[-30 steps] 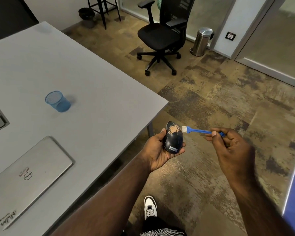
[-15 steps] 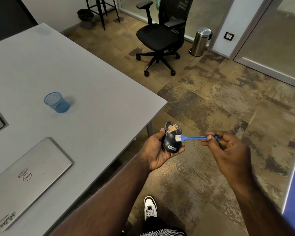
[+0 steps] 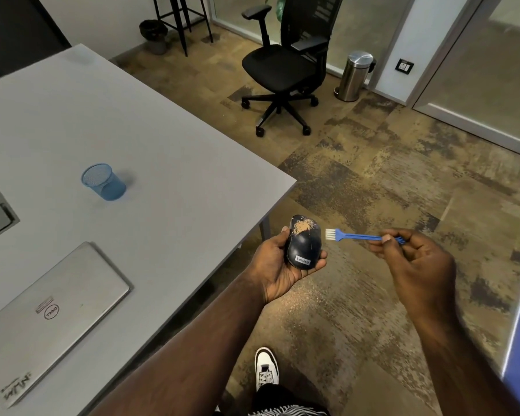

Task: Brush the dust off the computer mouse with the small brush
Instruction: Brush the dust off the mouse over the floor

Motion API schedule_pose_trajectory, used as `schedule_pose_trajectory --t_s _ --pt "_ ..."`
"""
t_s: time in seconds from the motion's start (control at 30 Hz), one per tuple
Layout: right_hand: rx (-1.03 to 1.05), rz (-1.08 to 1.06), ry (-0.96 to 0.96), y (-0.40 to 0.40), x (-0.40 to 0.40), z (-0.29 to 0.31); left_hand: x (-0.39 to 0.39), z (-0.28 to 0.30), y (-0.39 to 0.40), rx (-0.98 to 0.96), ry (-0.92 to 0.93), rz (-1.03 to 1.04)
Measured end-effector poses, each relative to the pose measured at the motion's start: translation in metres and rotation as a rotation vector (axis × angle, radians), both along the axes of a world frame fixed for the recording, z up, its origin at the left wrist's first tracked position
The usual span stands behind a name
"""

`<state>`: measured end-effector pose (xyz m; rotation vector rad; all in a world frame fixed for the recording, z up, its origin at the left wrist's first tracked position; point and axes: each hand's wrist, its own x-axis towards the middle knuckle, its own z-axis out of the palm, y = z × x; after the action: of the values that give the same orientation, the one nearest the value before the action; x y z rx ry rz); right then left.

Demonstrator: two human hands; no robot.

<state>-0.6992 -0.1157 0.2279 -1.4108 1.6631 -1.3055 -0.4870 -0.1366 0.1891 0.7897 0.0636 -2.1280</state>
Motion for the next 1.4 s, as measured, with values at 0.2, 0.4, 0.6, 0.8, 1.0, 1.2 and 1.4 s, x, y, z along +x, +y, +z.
schedule_pose_trajectory --t_s 0.2,0.4,0.6,0.8,1.0,1.2,1.4 --pt "0.016 0.027 0.057 0.003 0.004 -0.004 0.001 0.004 0.002 -0.002 0.004 0.007" --pt "0.012 0.057 0.064 0.002 0.007 -0.006 0.002 0.007 0.005 -0.009 0.002 -0.019" --pt "-0.004 -0.023 0.040 -0.008 0.002 -0.011 0.003 0.007 0.007 -0.004 0.008 -0.019" --pt "0.014 -0.039 0.064 -0.011 0.001 -0.007 0.004 0.008 0.006 0.003 -0.011 -0.017" --pt "-0.072 0.237 0.033 -0.001 0.022 0.010 0.001 0.007 0.003 -0.011 -0.096 -0.035" --pt "-0.046 0.314 0.103 -0.007 0.033 0.005 -0.002 0.008 0.001 -0.015 -0.150 -0.046" --pt "-0.011 0.118 0.176 -0.035 0.021 -0.011 -0.001 0.006 0.003 0.005 -0.149 -0.063"
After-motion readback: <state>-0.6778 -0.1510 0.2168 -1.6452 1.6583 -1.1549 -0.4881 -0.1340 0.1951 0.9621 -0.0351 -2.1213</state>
